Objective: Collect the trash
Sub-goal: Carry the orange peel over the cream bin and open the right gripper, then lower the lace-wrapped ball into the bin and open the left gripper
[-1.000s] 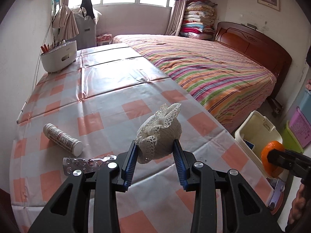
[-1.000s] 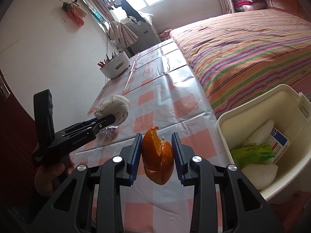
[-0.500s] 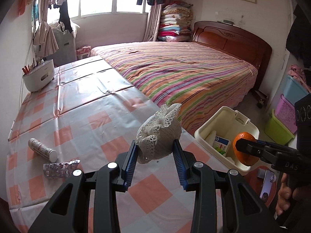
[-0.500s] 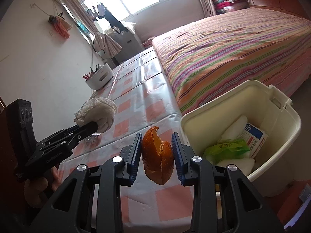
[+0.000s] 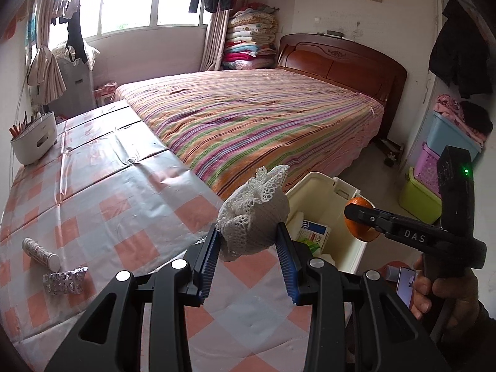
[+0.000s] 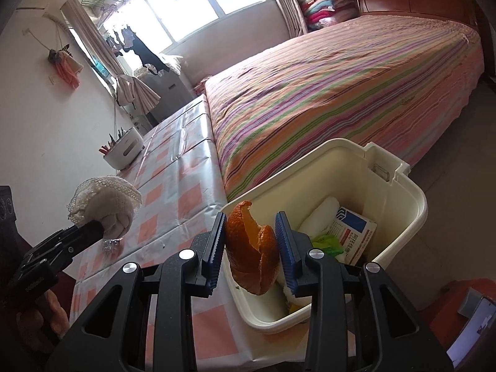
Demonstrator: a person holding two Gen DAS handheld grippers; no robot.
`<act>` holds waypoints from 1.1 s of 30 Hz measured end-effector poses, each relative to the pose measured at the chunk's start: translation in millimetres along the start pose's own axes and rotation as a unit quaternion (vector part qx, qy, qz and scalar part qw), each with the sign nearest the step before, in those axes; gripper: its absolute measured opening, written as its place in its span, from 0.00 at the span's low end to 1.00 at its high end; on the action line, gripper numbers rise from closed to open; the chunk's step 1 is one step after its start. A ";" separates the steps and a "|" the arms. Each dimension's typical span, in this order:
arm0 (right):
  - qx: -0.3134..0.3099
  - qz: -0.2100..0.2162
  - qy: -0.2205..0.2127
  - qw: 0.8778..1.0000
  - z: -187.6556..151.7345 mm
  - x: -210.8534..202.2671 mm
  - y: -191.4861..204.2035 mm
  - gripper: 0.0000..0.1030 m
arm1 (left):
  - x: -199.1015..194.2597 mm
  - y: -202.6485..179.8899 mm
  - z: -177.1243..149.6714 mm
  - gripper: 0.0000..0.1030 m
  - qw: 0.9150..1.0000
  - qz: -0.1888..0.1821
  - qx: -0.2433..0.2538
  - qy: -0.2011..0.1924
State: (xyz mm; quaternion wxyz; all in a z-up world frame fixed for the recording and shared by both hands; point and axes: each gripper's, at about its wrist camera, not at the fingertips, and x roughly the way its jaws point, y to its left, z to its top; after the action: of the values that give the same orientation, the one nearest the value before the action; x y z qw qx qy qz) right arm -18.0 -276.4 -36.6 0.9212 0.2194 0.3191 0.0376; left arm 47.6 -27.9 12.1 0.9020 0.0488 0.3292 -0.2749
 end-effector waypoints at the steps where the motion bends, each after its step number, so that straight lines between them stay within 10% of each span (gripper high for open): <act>1: 0.000 -0.002 0.000 1.000 0.8 0.8 -1.4 0.42 | 0.6 -3.3 1.4 0.35 1.000 -0.004 0.002 0.000; 4: 0.010 0.006 -0.004 1.000 3.1 2.7 -5.9 0.75 | 4.4 -10.7 6.3 0.35 1.000 -0.015 0.004 0.003; 25: 0.093 0.013 -0.089 0.992 8.9 -50.0 -68.8 0.80 | 60.1 -81.1 26.9 0.38 0.995 -0.084 0.035 0.042; 29: 0.102 0.010 -0.101 0.990 10.1 -61.7 -75.9 0.80 | 62.9 -94.1 31.9 0.68 0.995 -0.087 0.029 0.030; 33: 0.101 0.012 -0.104 0.989 10.1 -67.5 -76.2 0.80 | 55.7 -87.1 32.0 0.71 0.996 -0.091 0.001 0.018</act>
State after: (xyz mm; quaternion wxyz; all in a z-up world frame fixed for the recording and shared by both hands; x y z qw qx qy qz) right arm -70.9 -363.0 -23.5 0.9221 0.3173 0.2213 -0.0069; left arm 55.0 -135.9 10.5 0.8674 0.0242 0.3479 -0.3549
